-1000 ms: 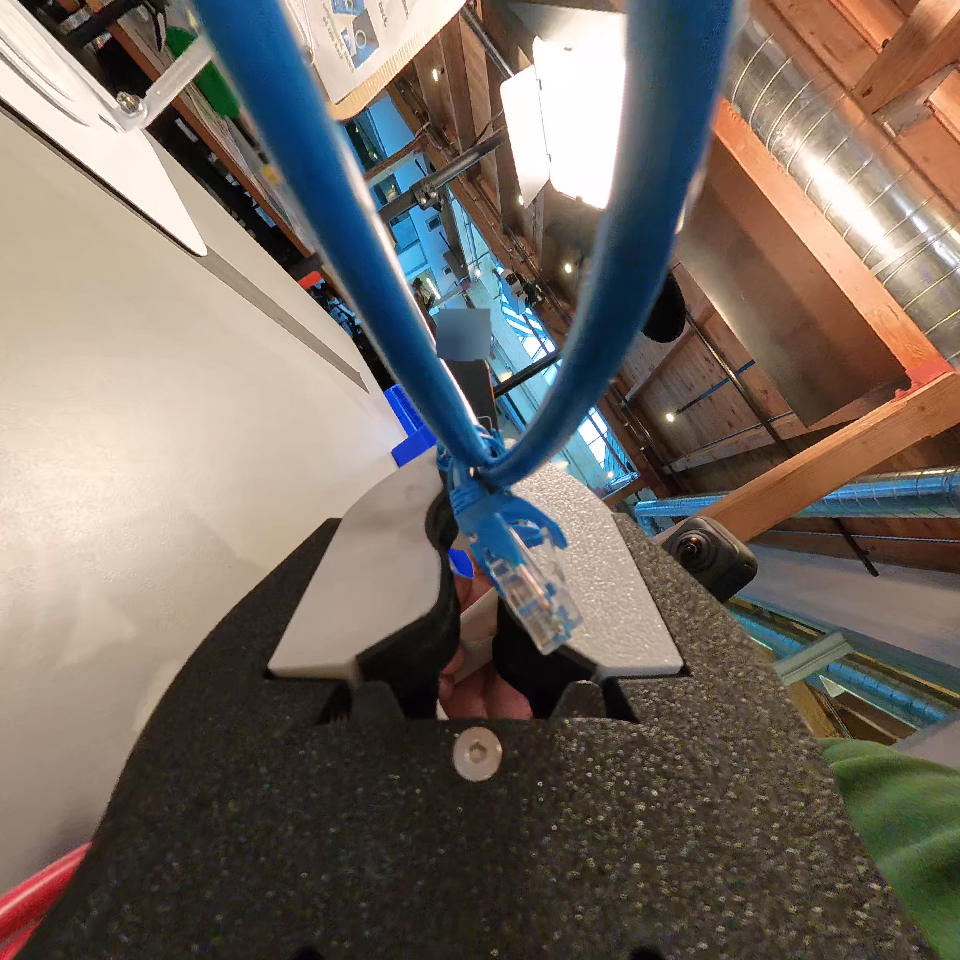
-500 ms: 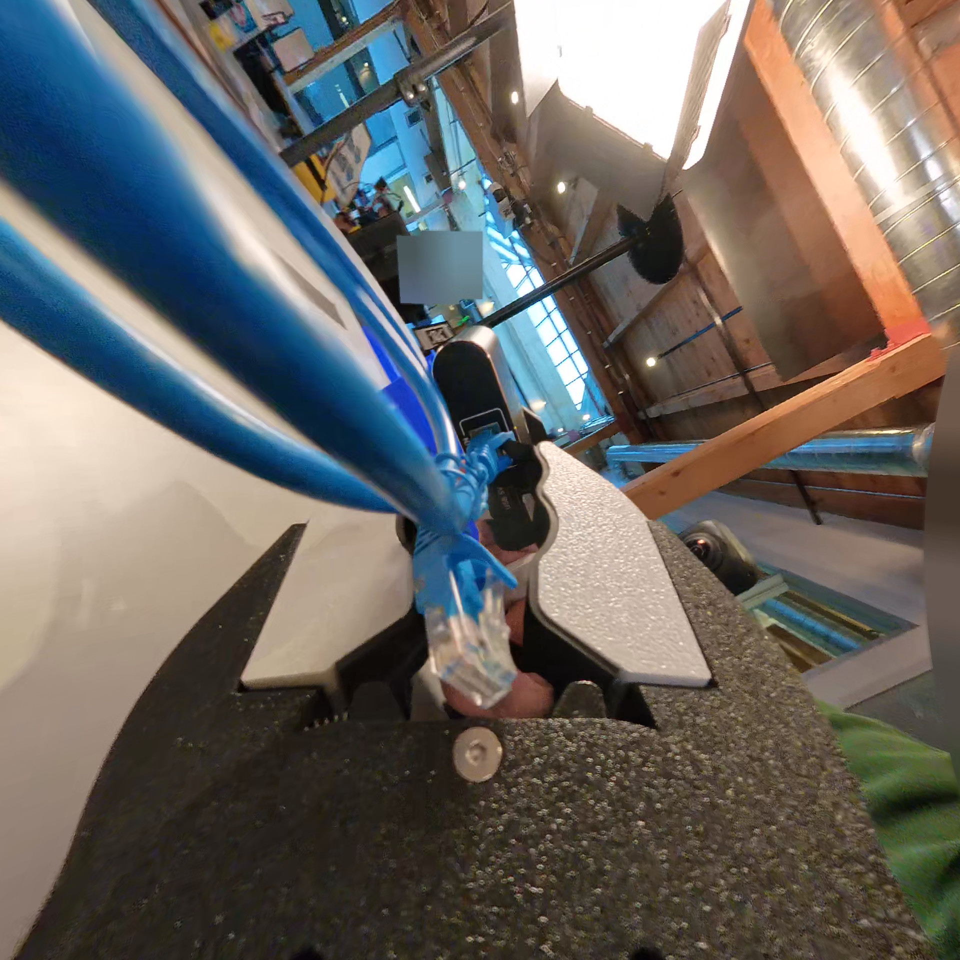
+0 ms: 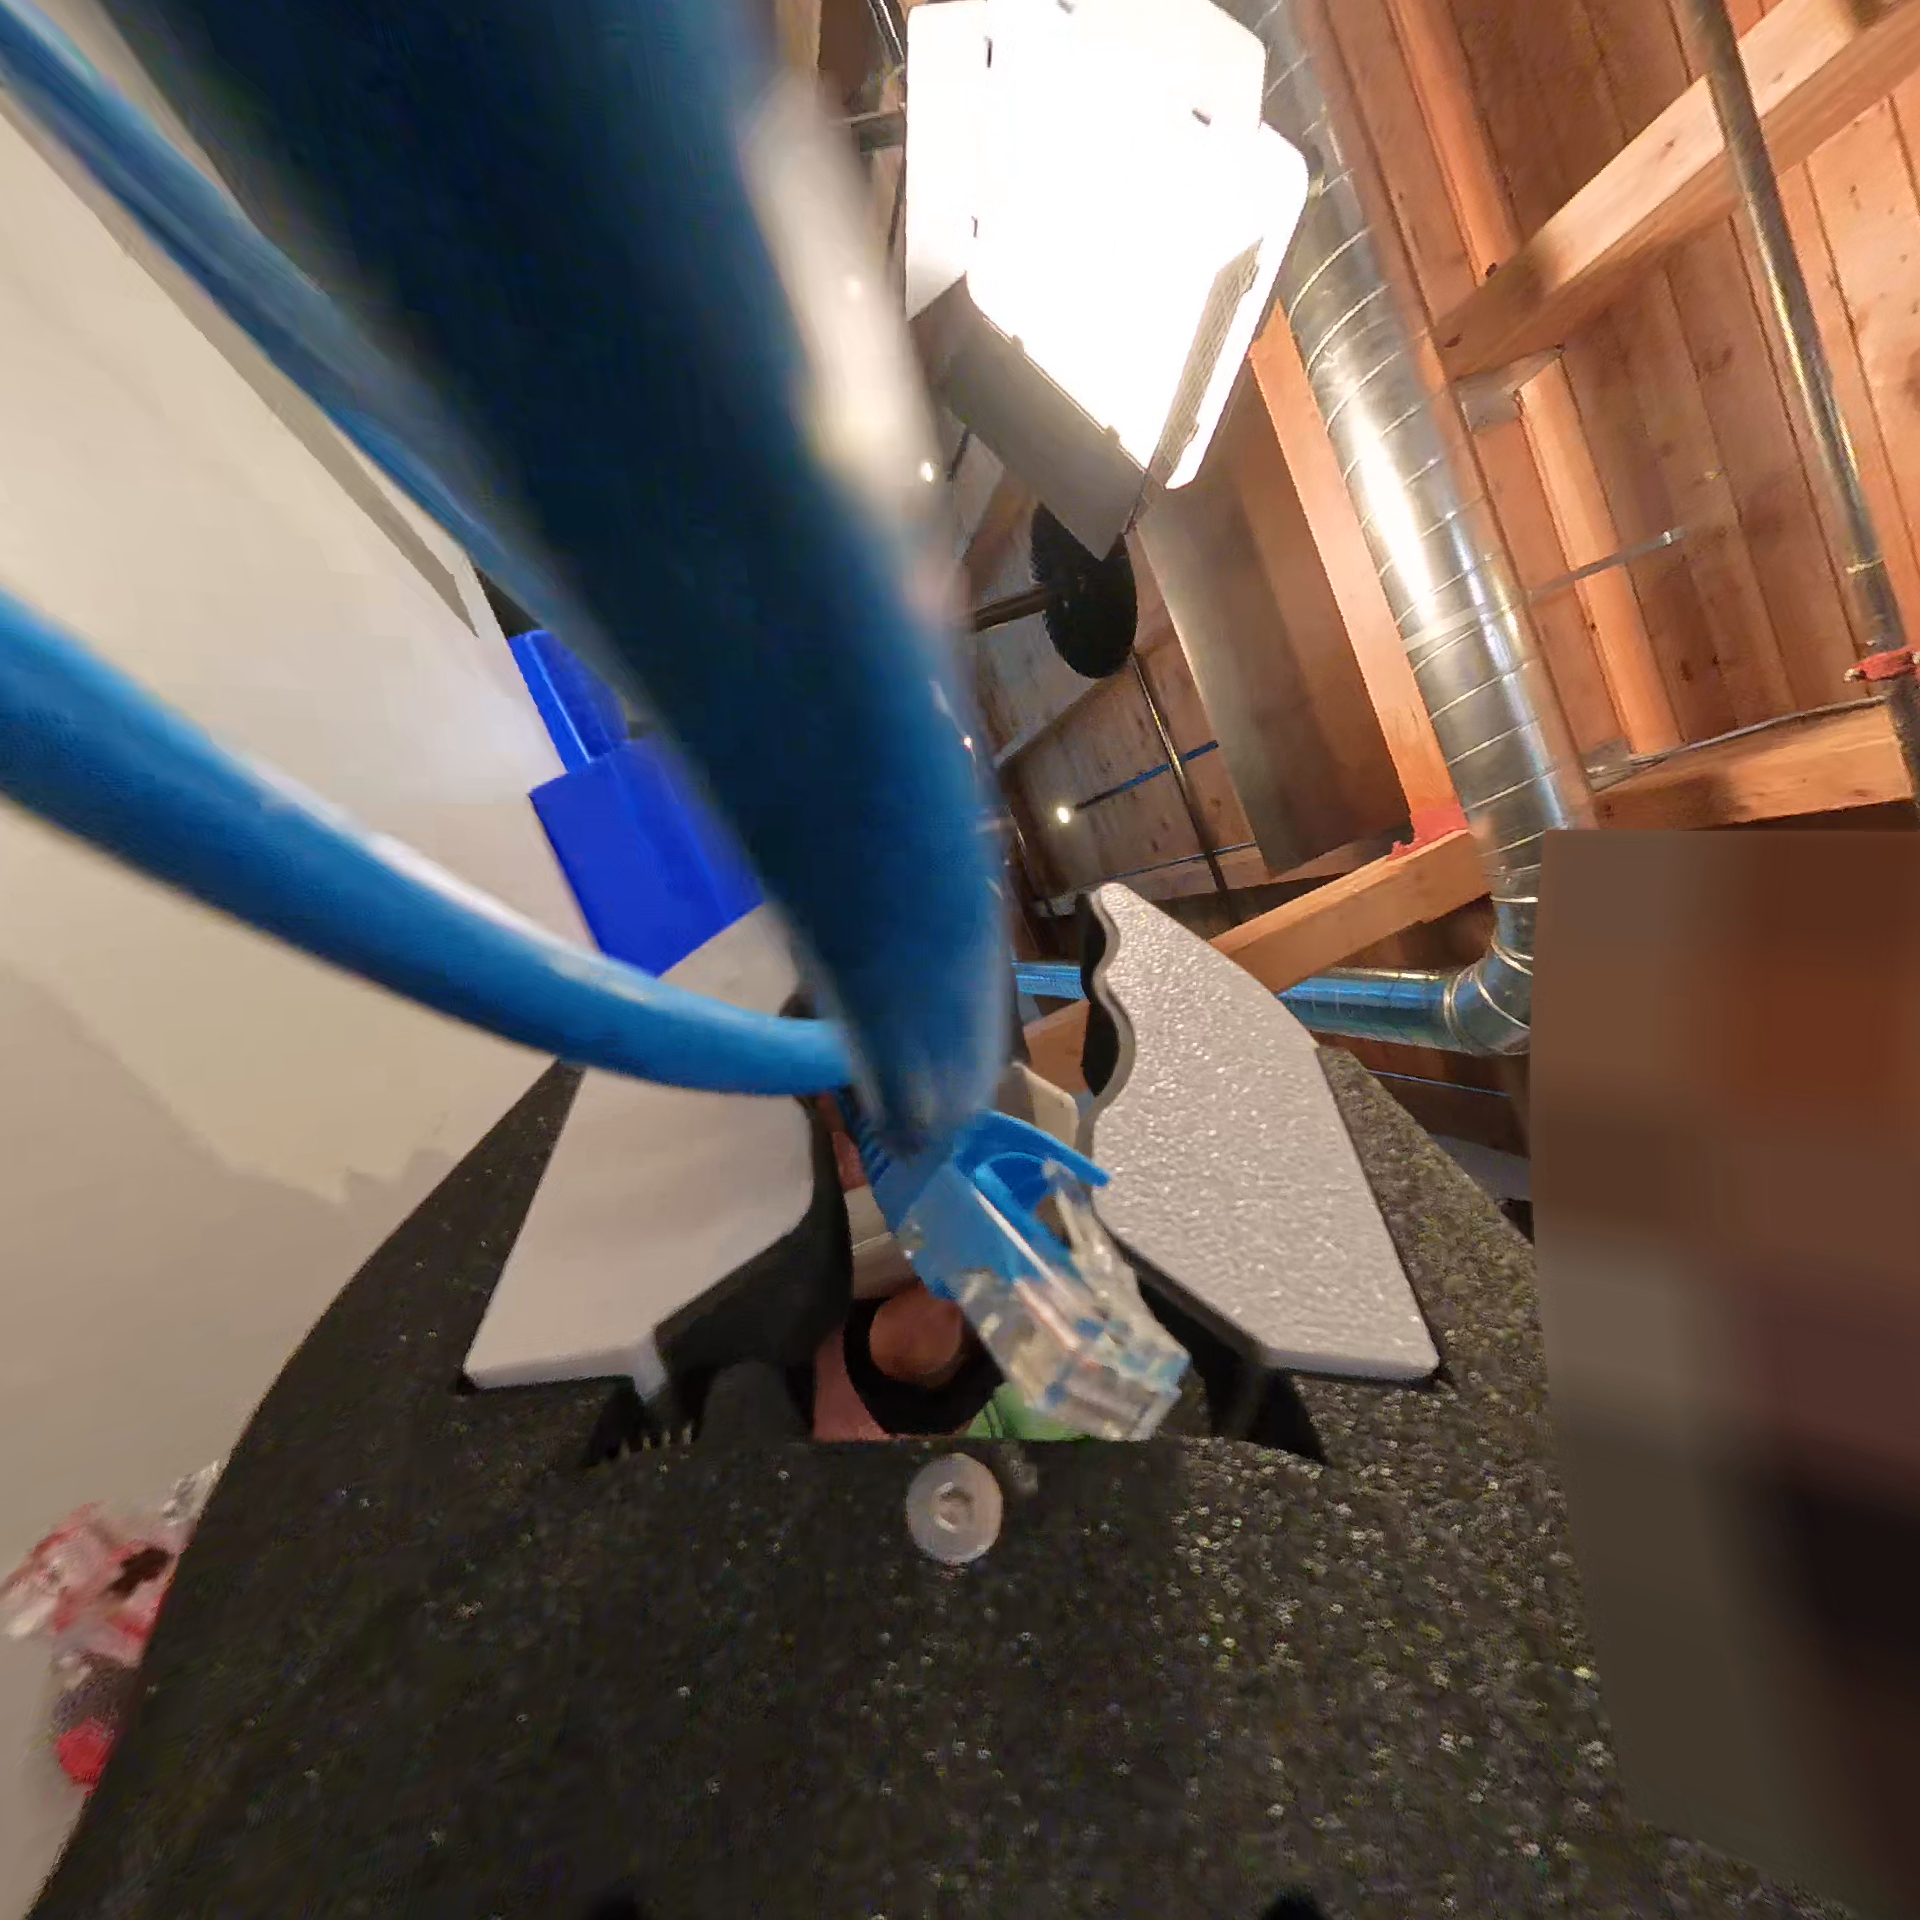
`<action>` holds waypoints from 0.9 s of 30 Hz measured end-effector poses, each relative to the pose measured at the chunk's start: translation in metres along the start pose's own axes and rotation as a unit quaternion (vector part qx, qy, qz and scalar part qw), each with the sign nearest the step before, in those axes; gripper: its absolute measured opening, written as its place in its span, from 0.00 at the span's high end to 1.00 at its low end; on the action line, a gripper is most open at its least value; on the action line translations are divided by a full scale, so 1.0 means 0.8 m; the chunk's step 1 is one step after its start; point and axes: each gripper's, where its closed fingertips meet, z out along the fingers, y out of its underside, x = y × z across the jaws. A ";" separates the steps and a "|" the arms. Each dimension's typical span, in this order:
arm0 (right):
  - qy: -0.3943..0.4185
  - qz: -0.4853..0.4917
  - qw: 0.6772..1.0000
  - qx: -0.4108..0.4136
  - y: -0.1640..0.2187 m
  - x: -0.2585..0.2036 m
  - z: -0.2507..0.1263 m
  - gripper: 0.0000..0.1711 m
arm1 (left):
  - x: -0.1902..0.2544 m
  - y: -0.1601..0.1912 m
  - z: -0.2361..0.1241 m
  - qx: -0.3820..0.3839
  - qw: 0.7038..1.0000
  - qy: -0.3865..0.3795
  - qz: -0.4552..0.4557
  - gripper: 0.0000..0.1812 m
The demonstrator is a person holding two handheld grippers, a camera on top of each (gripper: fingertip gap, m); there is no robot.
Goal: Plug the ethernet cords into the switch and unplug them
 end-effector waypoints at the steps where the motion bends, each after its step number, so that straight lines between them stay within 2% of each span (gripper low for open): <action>1: -0.002 -0.004 1.000 -0.003 0.002 -0.001 0.001 0.64 | 0.000 -0.002 -0.001 0.002 1.000 -0.002 0.002 0.75; 9: -0.007 -0.035 0.999 0.013 -0.004 -0.009 0.000 0.63 | 0.007 -0.009 -0.001 -0.003 0.999 -0.015 0.030 0.76; 13: -0.019 -0.043 0.999 0.023 -0.006 -0.014 -0.001 0.63 | 0.004 -0.011 -0.005 -0.019 0.997 -0.027 0.072 0.84; 16: -0.033 -0.050 0.998 0.014 -0.002 -0.017 -0.002 0.64 | 0.005 -0.015 -0.007 -0.038 0.993 -0.026 0.112 0.84; 20: -0.065 -0.006 0.998 0.022 -0.002 -0.009 -0.008 0.74 | 0.006 -0.021 -0.008 -0.082 0.972 -0.051 0.216 0.85; 23: -0.107 0.033 0.993 0.025 -0.004 0.000 -0.012 0.72 | 0.008 -0.022 -0.009 -0.125 0.945 -0.065 0.296 0.85; 27: -0.138 0.120 0.983 -0.009 0.010 0.022 -0.011 0.68 | 0.011 -0.015 -0.009 -0.169 0.918 -0.059 0.354 0.85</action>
